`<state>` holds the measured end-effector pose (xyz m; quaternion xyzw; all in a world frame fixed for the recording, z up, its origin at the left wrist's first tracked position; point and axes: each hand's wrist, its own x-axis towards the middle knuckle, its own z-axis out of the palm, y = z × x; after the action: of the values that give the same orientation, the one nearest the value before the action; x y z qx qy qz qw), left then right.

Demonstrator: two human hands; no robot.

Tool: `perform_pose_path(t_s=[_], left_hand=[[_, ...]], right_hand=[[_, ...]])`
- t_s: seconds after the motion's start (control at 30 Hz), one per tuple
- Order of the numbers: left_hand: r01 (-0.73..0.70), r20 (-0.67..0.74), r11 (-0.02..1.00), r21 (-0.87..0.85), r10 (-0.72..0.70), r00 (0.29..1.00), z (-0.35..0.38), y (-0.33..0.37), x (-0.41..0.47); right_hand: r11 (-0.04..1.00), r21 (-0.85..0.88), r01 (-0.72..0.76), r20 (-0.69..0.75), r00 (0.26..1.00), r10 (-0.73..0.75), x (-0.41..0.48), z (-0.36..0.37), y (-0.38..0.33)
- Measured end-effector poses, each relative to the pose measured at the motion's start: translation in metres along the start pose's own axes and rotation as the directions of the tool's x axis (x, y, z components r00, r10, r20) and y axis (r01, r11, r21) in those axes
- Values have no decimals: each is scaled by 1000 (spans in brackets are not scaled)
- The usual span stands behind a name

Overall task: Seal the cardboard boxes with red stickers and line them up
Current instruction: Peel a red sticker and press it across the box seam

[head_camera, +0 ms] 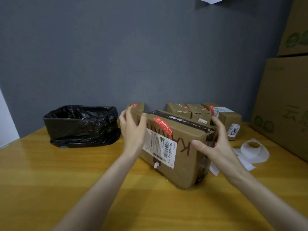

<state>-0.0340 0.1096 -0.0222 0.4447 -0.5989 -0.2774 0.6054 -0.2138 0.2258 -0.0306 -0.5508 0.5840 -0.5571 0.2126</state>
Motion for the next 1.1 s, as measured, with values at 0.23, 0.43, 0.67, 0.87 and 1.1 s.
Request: perform_pose_path(t_s=[0.23,0.43,0.67,0.87,1.1], left_hand=[[201,66,947,-251,-190,980,6,-13,24],[175,35,947,-270,-172,985,6,-17,26],[54,-60,966,-254,-71,996,5,-24,23],[-9,-57,971,-241,-5,998,4,-35,28],[-38,-77,969,-244,19,997,7,-41,33]], right_hand=[[1000,-2,-27,53,998,27,-2,8,-5],[973,-83,214,-172,959,-226,44,-5,-49],[945,-202,257,503,855,-125,99,61,-93],[903,-333,270,555,831,-44,113,78,-77],[877,-340,341,599,797,-78,112,77,-72]])
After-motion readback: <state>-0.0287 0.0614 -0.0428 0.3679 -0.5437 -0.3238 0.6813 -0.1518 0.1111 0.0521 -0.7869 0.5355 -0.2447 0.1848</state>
